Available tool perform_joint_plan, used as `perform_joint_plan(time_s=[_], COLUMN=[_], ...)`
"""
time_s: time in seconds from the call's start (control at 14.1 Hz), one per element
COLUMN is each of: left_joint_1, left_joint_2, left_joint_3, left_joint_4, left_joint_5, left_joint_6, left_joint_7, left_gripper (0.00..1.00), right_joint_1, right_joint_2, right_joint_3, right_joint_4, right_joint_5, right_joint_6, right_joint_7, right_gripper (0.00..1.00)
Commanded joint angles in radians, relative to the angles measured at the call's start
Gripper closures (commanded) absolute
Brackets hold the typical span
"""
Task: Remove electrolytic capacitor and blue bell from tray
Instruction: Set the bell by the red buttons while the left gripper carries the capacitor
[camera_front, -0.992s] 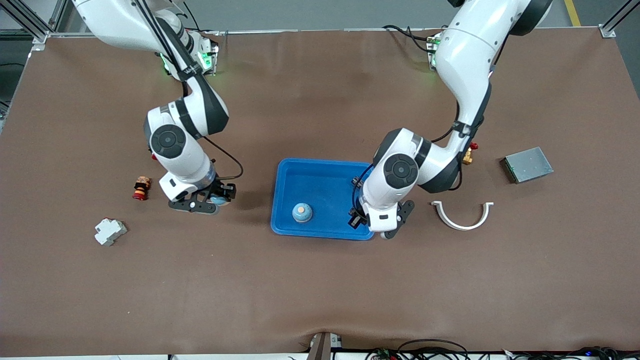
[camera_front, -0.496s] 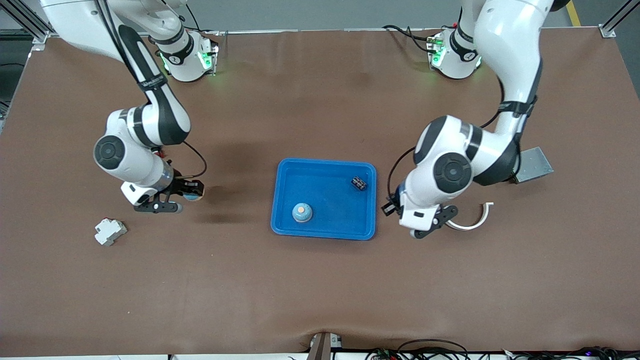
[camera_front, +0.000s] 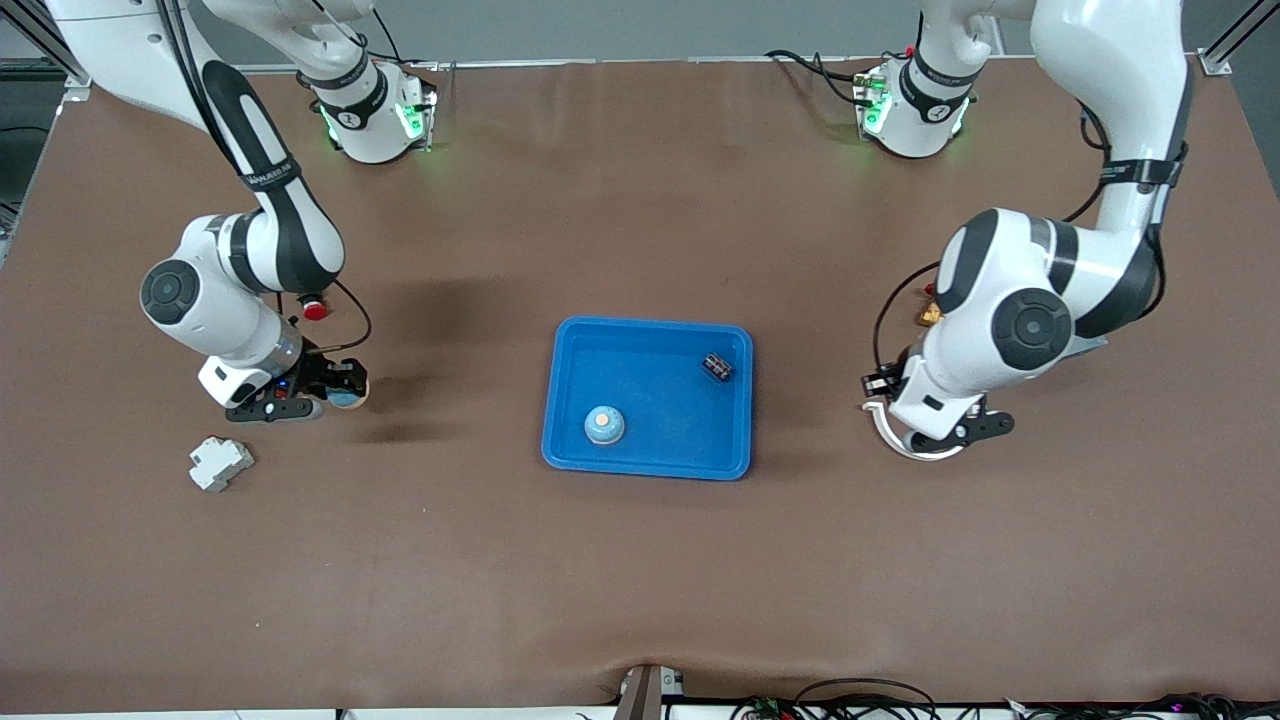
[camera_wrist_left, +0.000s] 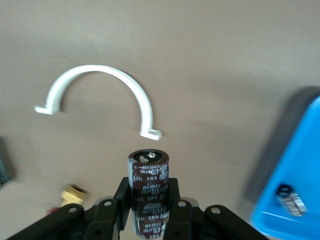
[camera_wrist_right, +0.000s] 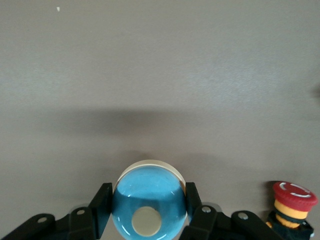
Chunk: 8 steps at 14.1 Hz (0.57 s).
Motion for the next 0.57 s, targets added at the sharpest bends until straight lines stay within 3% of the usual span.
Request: perform_joint_plan(time_s=[0.0, 0.5], left_joint_1=[0.043, 0.072], left_joint_2=[-0.005, 0.075], left_joint_3=[-0.004, -0.005], left_joint_4=[-0.034, -0.098], left_joint_5=[0.025, 0.078], left_joint_6=[0.033, 0.191], left_joint_7=[0.107, 0.113], left_gripper=[1.00, 1.00], right_joint_1=[-0.019, -0.017], right_joint_2=[0.005, 0.094], right_joint_3=[0.012, 0.012], right_joint_4=[-0.035, -0.036], right_joint_5=[0.016, 0.016], right_joint_6=[0.068, 0.171], right_joint_7=[-0.033, -0.038], right_gripper=[1.00, 1.00])
